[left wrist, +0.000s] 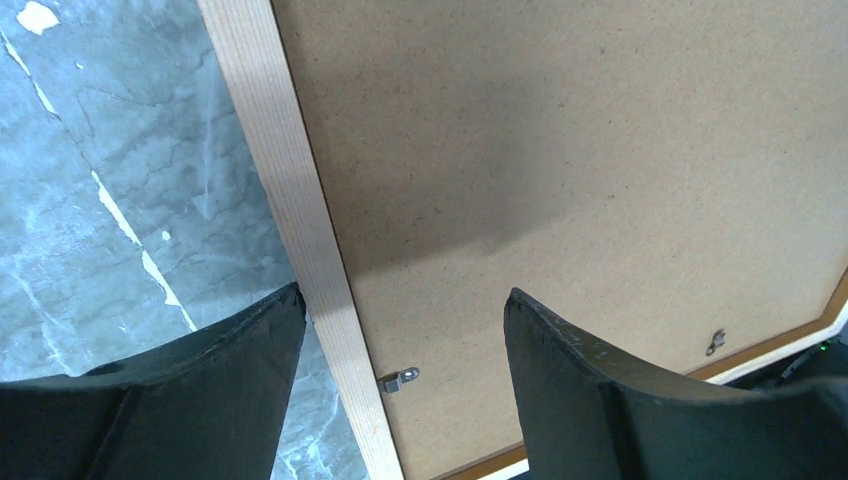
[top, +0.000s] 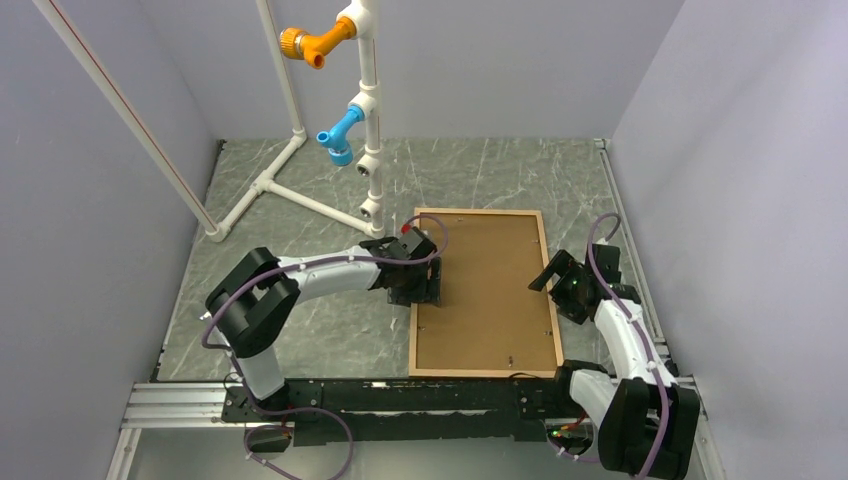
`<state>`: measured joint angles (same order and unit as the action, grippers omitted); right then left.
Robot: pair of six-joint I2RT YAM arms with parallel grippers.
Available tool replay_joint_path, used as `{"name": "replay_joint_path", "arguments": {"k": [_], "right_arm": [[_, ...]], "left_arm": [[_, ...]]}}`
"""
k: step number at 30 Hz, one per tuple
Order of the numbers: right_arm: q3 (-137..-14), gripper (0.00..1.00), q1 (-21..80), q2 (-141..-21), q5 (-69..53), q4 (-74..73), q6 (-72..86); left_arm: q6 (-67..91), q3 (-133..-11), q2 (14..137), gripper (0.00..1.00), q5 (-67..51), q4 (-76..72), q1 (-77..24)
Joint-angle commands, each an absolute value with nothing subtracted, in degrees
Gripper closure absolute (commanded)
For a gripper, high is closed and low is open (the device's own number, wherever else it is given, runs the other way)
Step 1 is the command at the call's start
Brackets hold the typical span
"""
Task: Put the photo into the frame
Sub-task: Install the photo frame at the center of the board.
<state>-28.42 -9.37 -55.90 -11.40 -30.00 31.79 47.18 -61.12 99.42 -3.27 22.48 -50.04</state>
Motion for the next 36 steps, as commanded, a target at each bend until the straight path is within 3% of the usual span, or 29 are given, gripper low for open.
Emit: {"name": "replay_joint_path", "arguments": {"k": [1,15,36], "right_arm": [[-30.45,0.07,-8.61,-56.7,-13.43,-30.55,34.72],[-36.24,0.05,-9.01,-65.1,-13.19,-28.08,31.9],[-40.62,0.08,-11.36,-76.48,-10.43,-23.8,28.28]], "left_arm": [[45.09,-68.03,101.29,0.24,3.11,28.72,-51.36],[40.85,-86.63,110.39,0.19,20.02,43.73,-50.31],[34.84,-99.46,121.9,0.24,11.63,38.0,-41.04]]}}
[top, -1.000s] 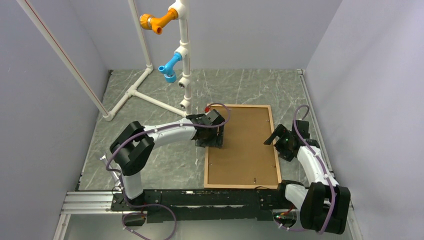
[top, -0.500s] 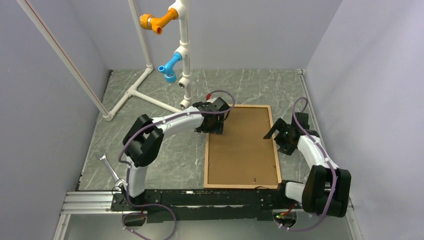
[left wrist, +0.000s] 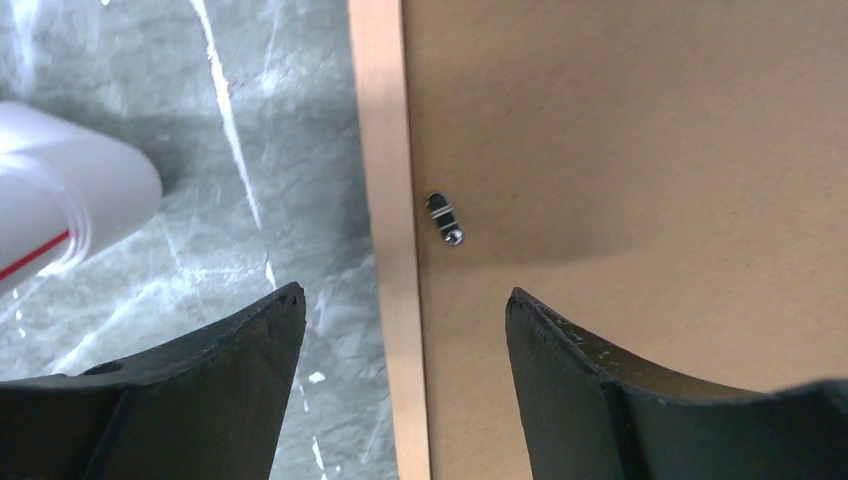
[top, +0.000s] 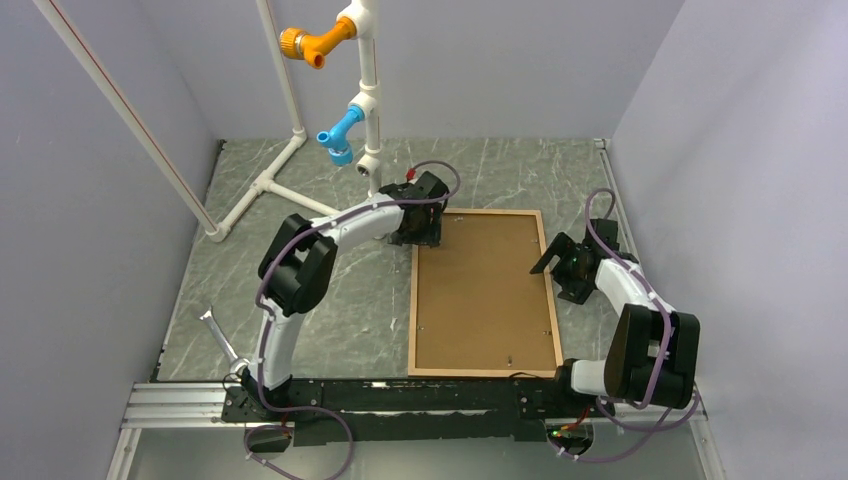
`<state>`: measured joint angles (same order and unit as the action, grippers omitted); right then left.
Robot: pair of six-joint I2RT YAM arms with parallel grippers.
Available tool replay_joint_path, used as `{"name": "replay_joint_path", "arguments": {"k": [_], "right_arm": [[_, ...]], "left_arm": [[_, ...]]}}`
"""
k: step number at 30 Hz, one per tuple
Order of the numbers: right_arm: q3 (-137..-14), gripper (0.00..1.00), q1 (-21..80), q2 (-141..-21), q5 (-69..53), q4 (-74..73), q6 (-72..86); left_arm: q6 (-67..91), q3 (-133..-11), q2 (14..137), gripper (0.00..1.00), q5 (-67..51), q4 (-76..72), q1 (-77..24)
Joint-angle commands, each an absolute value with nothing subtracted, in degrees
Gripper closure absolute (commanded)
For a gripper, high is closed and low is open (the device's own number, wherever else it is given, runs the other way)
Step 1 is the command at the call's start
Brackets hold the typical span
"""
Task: Put the photo into the frame
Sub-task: Install the photo frame at the center of the board.
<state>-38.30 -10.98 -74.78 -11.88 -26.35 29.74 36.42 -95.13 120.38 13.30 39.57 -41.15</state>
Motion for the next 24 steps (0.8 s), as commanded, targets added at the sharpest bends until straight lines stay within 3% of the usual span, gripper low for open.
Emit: {"name": "replay_joint_path", "arguments": {"k": [1,16,20,24], "right_arm": [[-40.77,0.09,-11.3,-76.77,-9.85,-23.82,27.93],[-40.73,0.1,-11.52,-77.48,-10.22,-23.55,26.81],[-40.7,0.1,-11.53,-77.53,-10.72,-23.47,26.71],[-40.78,0.09,-11.54,-77.92,-10.77,-23.55,26.72]], "left_arm": [[34.97,-100.28,122.65,0.25,11.77,38.17,-40.98],[40.44,-104.64,128.85,0.37,13.85,39.5,-39.62],[40.69,-104.51,129.45,0.45,13.9,39.16,-39.41],[40.68,-103.72,129.7,0.64,13.3,39.02,-39.22]]}}
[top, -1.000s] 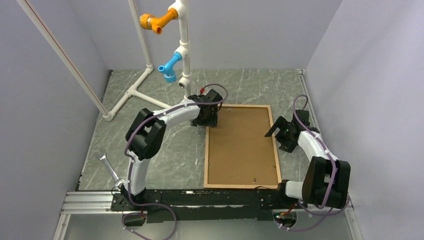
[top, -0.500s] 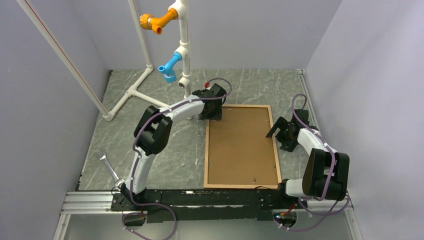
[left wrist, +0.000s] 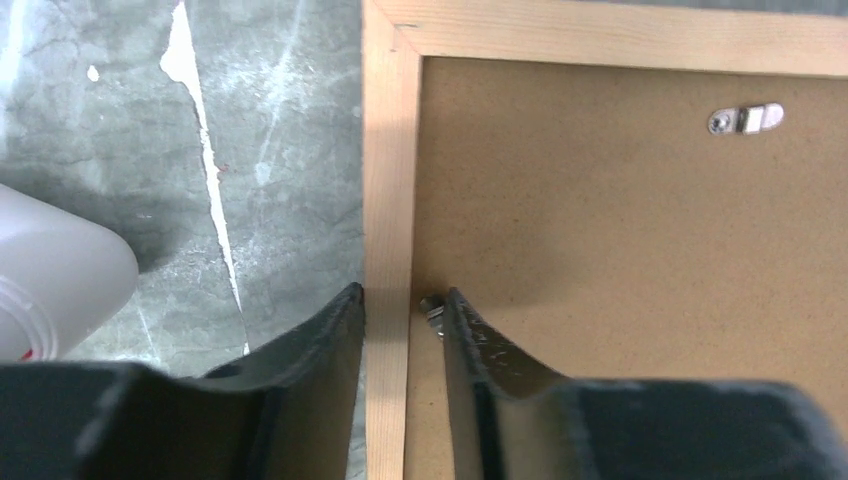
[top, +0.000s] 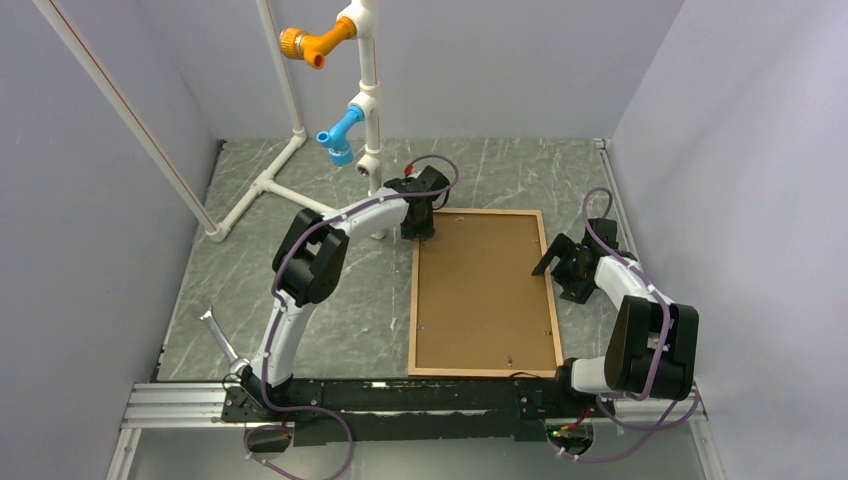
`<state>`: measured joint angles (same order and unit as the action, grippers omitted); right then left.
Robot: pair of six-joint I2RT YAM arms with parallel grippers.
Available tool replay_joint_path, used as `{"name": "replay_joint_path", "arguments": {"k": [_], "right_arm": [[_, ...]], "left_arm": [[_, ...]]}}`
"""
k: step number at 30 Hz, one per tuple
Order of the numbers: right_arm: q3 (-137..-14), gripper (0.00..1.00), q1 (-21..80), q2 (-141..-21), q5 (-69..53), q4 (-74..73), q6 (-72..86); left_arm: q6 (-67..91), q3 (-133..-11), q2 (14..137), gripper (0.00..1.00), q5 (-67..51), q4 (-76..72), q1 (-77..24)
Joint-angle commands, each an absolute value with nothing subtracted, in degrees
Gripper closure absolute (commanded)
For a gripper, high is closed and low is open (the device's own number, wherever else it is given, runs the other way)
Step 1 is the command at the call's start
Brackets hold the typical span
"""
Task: Put the photo into the frame
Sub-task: Install the photo frame at the center of the board.
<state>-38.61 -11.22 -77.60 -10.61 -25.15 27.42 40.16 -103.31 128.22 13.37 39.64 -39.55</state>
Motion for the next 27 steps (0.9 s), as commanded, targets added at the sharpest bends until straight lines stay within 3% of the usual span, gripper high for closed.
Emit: {"name": "replay_joint_path", "arguments": {"k": [1,5,9,14,17,20,21,27], "right_arm": [[-40.72,0.1,-11.66,-77.88,-10.79,-23.57,26.8],[-40.61,0.09,-11.76,-78.01,-11.37,-23.31,27.02],[-40.56,0.09,-11.87,-78.12,-11.44,-23.42,27.07],[-40.28,0.09,-11.95,-77.87,-11.34,-23.47,27.07],[-39.95,0.09,-11.95,-77.75,-11.13,-23.59,27.24],[-39.59,0.08,-11.98,-77.67,-11.24,-23.53,27.58],[-39.53,0.08,-11.96,-77.59,-11.32,-23.55,27.67],[-38.49,0.07,-12.01,-76.29,-11.68,-24.35,27.75]], "left_arm": [[40.54,-103.26,129.58,0.71,13.13,38.69,-39.2],[39.73,-101.98,129.24,0.89,11.84,37.51,-39.2],[39.03,-101.43,129.13,1.0,10.93,36.71,-39.2],[38.85,-99.86,127.39,1.0,9.58,35.46,-39.35],[38.45,-98.35,125.14,0.88,8.81,34.2,-39.42],[37.72,-99.17,124.3,0.51,8.96,35.93,-40.12],[37.44,-99.56,124.34,0.44,8.92,36.64,-40.39],[37.41,-98.7,122.94,0.32,9.09,39.39,-42.86]]}}
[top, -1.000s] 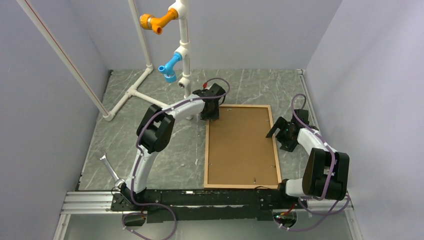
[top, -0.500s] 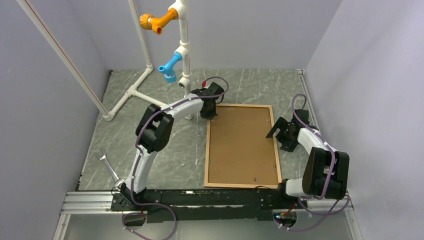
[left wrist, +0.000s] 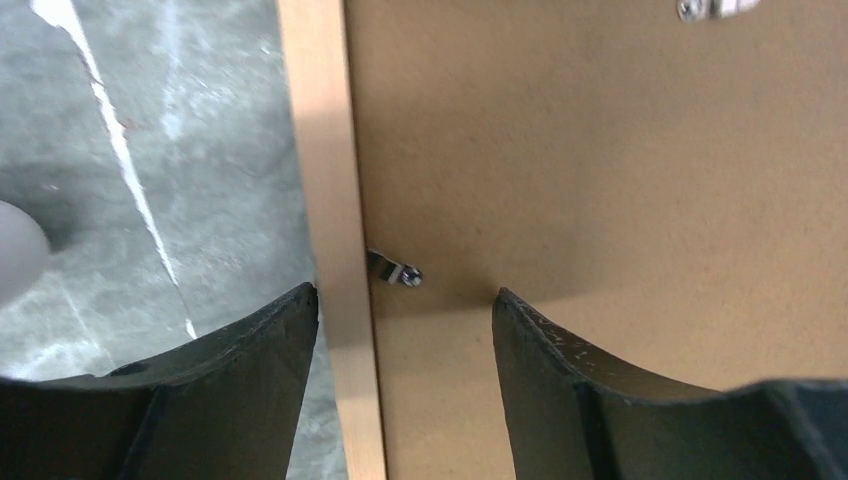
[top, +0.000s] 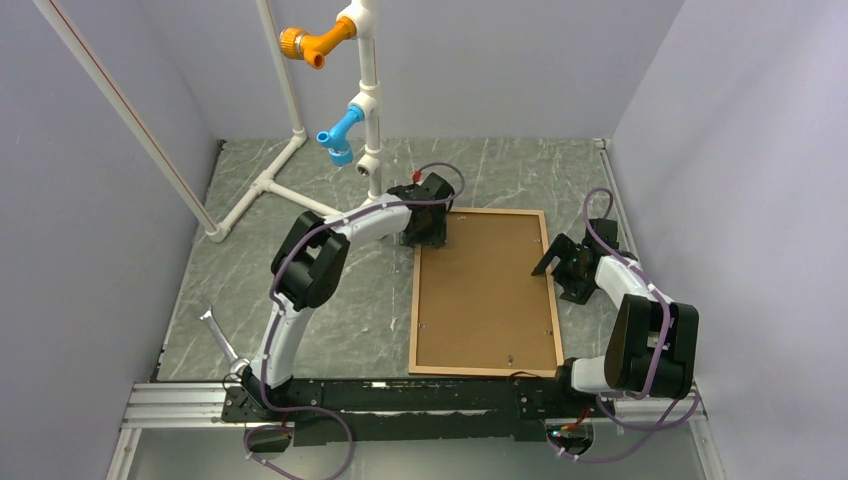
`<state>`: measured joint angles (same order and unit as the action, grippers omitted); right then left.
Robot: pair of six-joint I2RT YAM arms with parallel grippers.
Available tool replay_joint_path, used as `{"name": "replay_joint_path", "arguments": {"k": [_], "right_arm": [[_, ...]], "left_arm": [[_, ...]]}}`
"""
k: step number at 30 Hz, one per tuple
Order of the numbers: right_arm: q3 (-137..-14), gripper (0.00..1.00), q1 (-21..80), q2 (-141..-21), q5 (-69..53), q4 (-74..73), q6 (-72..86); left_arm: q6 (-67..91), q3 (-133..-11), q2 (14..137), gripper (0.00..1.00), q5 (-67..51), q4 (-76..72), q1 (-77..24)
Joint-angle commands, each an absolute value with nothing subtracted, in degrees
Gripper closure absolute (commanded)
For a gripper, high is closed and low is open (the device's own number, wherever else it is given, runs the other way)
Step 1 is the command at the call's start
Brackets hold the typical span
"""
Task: Put the photo into the frame
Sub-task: Install the photo frame at the center of the board, then adjust the photo frame at the center of the board.
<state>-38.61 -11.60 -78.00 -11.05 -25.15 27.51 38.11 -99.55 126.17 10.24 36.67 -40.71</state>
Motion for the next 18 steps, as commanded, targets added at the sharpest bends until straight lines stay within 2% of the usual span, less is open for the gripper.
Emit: {"name": "replay_joint_path", "arguments": {"k": [1,12,18], "right_arm": [[-38.23,0.07,-11.96,-75.8,-11.69,-24.68,27.77],[-35.34,0.06,-11.95,-73.04,-13.37,-25.26,28.42],[-32.93,0.06,-11.95,-70.98,-17.58,-24.59,29.83]], "left_arm": [[37.58,-97.98,122.44,0.31,9.1,40.09,-43.37],[41.47,-85.9,113.68,0.31,6.7,39.19,-49.78],[40.41,-95.34,120.05,0.32,4.86,42.06,-50.27]]}}
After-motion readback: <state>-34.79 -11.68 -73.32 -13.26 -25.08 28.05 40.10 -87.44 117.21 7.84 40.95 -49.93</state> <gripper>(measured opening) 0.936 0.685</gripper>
